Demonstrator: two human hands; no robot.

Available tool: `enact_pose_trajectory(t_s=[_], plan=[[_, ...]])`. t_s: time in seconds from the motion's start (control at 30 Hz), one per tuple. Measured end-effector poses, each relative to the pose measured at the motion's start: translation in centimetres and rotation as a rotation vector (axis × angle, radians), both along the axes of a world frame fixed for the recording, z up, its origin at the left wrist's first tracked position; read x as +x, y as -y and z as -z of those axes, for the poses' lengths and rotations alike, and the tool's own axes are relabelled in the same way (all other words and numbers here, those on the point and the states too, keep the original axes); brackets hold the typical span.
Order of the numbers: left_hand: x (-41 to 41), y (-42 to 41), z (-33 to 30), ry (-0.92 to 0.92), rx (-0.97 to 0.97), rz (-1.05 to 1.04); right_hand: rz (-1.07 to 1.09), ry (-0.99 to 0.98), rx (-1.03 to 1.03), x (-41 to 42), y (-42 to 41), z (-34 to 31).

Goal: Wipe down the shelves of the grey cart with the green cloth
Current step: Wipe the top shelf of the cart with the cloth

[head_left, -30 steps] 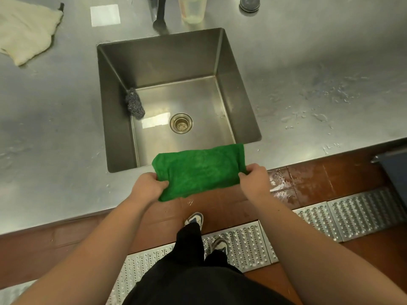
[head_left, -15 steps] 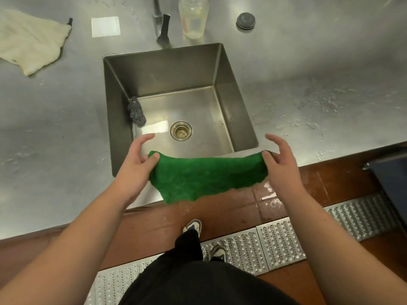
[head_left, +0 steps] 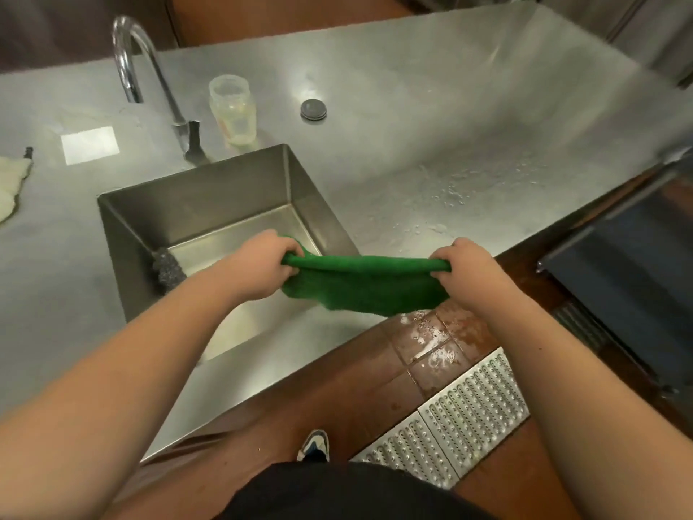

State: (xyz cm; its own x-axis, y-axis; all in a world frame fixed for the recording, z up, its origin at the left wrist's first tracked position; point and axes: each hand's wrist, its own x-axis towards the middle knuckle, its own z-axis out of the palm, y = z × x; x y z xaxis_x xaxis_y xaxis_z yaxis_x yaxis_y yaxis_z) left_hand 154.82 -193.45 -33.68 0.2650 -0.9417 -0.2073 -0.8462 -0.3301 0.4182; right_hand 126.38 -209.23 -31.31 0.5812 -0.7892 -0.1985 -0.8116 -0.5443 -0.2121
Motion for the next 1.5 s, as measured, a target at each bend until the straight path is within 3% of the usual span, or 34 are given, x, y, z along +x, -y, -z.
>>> enact_pose_trajectory(t_s=[0.13,0.27,0.33,0.47,0.57,0.7,0.83,0.93,1.03,1.13,1.27,1.5], plan=[[-2.1,4.7,-1.3,-0.038,-0.12,0.059,0.122,0.022,-0.099,-5.4,1.0,-1.5],[-5.1,8.8,-3.0,-0.121,-0.191,0.175,0.32,0.385,-0.015,-11.8,0.6,-3.0],[-7.7,10.5,-4.4,-0.252,-0.176,0.191,0.47,0.597,0.177,-15.1,0.1,-3.5],[-14.3,14.1,-5.9,-0.692,-0.12,0.116,0.719,0.987,0.381,-22.1,-0.2,-1.8],[-19.9,17.1,-5.3,-0.891,0.042,0.091,0.924,1.212,0.487,-26.8,-0.5,-0.1],[-28.4,20.9,-3.7,-1.066,0.326,0.16,1.17,1.332,0.553,-33.1,-0.4,1.6],[-38.8,24.0,-2.7,-1.311,0.436,0.112,1.348,1.533,0.66,-39.4,0.2,2.0],[-46.6,25.8,-2.2,-1.336,0.415,0.148,1.383,1.725,0.715,-43.6,0.9,1.6],[-54.3,27.1,-2.6,-1.23,0.321,0.237,1.395,1.855,0.717,-47.2,2.3,1.6],[-61.0,28.3,-3.4,-1.11,0.26,0.415,1.319,2.0,0.736,-49.6,4.0,1.7],[-67.4,29.8,-4.4,-1.03,0.326,0.652,1.16,2.095,0.705,-51.7,7.0,2.2],[-70.6,37.5,-3.6,-1.361,0.715,0.603,1.282,1.964,0.616,-54.5,14.8,4.0]])
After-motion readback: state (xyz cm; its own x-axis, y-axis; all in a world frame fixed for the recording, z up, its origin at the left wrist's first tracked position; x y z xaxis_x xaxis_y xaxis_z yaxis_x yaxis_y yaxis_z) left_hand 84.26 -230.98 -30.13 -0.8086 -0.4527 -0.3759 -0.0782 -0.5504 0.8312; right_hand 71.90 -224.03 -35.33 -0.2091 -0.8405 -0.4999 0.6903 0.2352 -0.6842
